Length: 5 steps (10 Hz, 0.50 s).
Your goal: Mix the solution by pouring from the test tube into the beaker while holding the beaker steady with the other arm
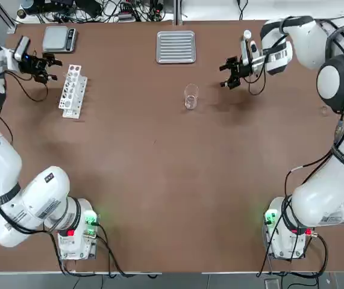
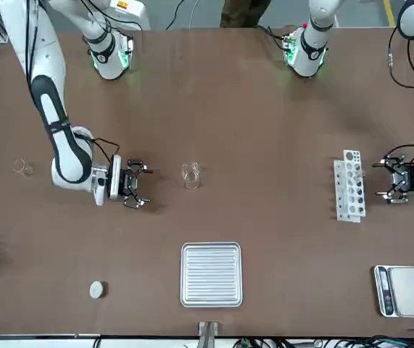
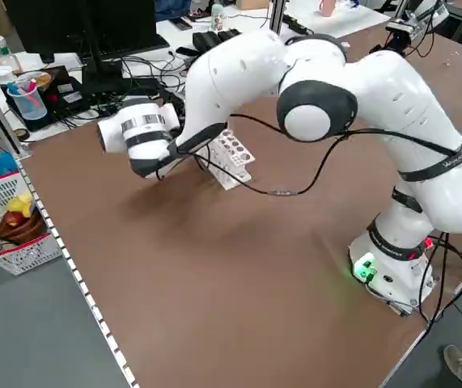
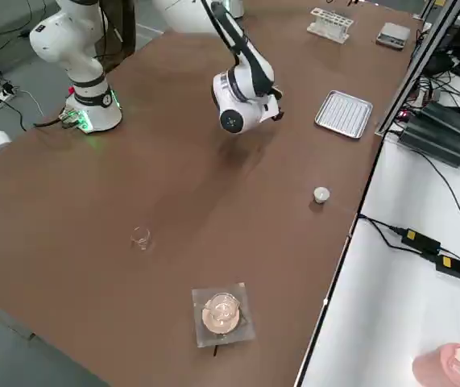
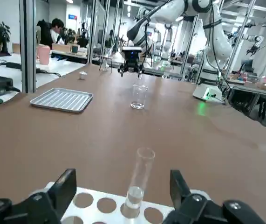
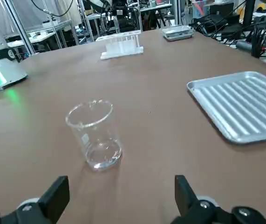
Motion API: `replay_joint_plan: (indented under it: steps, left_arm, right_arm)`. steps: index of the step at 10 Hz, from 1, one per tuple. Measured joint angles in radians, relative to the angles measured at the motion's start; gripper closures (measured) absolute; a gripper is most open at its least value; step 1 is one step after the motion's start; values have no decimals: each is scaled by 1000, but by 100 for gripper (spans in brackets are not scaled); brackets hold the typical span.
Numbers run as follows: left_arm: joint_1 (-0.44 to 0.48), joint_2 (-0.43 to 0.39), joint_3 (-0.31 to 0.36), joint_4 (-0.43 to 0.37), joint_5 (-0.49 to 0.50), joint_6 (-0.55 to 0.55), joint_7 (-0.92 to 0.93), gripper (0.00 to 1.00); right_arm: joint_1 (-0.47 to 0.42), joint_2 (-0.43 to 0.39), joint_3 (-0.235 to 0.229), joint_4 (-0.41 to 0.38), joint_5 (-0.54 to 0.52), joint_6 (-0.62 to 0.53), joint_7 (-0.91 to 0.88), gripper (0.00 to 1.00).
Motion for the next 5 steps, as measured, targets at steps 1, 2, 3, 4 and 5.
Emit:
replay_joint_plan:
  steps: [1,2,3,4,5]
  left_arm:
    - [0,23,-8,0,-12,-1,16,10]
    - [0,38,-12,0,-16,-4,26,10]
    - [0,45,-14,0,-23,-8,45,13]
    - [-1,47,-16,-3,-36,-11,66,17]
    - [-3,47,-17,-10,-48,-14,84,24]
  right_arm:
    - [4,10,1,-20,52,-2,-70,0]
    - [10,20,2,-38,91,-2,-116,0]
    - [21,27,4,-48,120,-3,-145,0]
    - [39,35,4,-51,147,-3,-156,0]
    - [59,53,4,-52,169,-1,-164,0]
